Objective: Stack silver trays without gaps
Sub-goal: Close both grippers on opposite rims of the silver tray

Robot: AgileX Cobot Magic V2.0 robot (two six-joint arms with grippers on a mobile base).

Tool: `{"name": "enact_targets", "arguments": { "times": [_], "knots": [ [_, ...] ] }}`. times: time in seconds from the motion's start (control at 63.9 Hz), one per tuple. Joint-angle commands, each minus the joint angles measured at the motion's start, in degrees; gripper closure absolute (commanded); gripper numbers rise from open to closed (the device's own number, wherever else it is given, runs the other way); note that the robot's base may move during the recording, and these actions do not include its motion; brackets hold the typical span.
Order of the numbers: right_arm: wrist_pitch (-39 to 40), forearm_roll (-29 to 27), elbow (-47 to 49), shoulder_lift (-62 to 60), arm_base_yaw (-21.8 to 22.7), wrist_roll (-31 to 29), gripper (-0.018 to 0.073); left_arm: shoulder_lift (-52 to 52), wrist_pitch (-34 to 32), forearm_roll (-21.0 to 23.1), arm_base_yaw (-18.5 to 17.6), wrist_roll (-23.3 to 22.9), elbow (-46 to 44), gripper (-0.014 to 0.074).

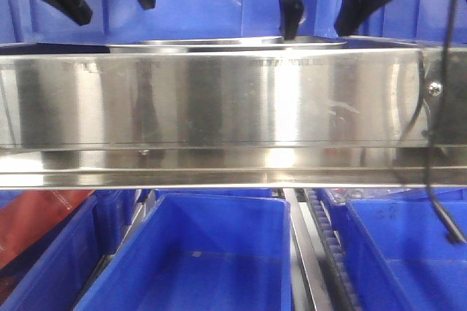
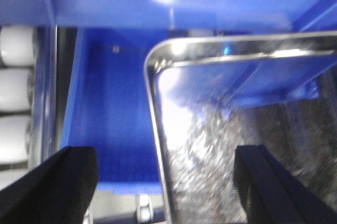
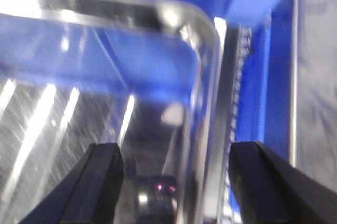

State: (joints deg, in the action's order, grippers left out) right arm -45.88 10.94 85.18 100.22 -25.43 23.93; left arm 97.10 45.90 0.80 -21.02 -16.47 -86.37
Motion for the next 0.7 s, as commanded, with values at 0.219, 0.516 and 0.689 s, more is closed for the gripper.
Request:
{"name": "enact_targets", "arguments": {
  "times": [0.219,0.516,0.689],
  "knots": [
    [0.90,0.36,1.46,1.18,1.85,-0.04,0.0210,-0.02,-2.32,0.19,0.14,-0.32,-0.61,0.0167],
    [1.55,-1.81,1.46,1.35,1.85,-0.04,0.0210,1.32,-3.19,0.36,0.14,-0.32,-0.61,0.0175],
    [1.55,-1.81,1.46,1.35,1.85,-0.04,0.0210,2.32,-2.96,0.36,0.14,-0.32,-0.61,0.0175]
  ]
}}
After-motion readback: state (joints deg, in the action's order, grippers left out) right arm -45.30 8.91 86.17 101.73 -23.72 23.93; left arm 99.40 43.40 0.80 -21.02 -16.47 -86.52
